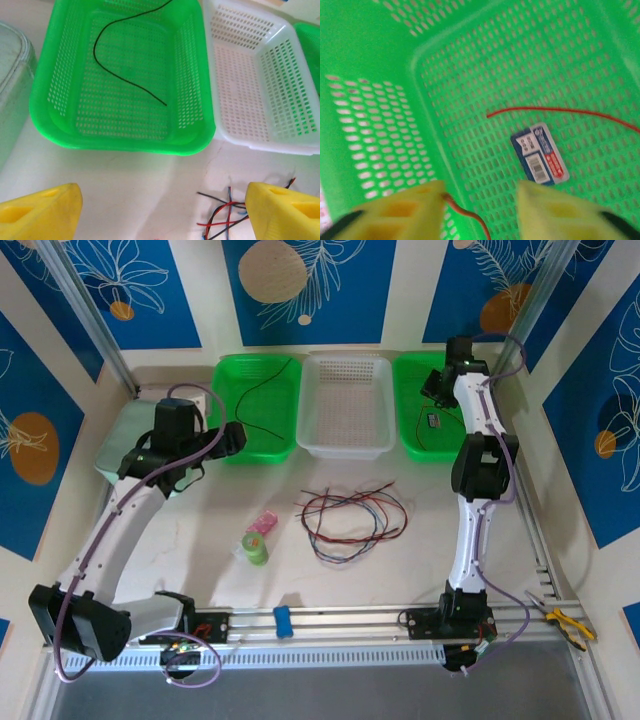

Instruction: Untangle the cables

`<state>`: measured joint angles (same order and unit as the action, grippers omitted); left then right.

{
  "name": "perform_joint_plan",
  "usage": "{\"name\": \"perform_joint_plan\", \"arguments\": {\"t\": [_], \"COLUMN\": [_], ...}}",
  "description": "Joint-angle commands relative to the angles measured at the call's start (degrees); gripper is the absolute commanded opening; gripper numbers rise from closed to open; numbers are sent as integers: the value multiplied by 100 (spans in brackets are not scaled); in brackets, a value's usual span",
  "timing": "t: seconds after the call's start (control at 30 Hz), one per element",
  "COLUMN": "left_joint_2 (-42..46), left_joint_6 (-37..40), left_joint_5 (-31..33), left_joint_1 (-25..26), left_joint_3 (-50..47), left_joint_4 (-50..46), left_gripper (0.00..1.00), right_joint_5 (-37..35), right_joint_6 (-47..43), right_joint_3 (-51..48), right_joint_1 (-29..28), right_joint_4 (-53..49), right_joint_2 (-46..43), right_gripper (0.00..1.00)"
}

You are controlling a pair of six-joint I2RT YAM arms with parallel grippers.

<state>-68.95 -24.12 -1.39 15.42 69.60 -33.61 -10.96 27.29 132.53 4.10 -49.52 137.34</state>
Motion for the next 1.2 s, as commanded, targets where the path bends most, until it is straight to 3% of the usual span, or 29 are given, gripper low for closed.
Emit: {"name": "perform_joint_plan", "arguments": {"t": [0.0, 0.07, 0.1, 0.37, 0.47, 0.77, 1.17], "left_joint_2": [118, 128, 132, 56, 47, -103, -84], "left_joint_6": [-26, 13, 21, -73, -56, -302, -661], "left_joint_5": [-15, 7, 0, -90, -46, -33, -131], "left_joint_1": [76, 83, 85, 211, 358, 932, 1270], "left_joint_3": [-42, -33, -28, -61, -82, -371, -919], "left_joint_4": [-288, -352, -366, -357, -380, -363, -1], "left_gripper": [85, 85, 85, 85, 85, 85, 85], "right_joint_5": [166, -40, -112, 431, 681, 402, 556], "right_joint_6": [-13, -128, -172, 157, 158, -334, -1500], "right_joint_3": [-186, -451, -615, -2523, -3531, -6094, -7920], "right_joint_1": [-1, -47, -66, 29, -103, -1118, -2797], "right_joint_4": [-402, -225, -143, 760, 1206, 1658, 1863], "right_joint_2": [-192, -550, -751, -2468, -3243, -5228, -7138], "right_gripper": [70, 85, 88, 90, 88, 79, 67]}}
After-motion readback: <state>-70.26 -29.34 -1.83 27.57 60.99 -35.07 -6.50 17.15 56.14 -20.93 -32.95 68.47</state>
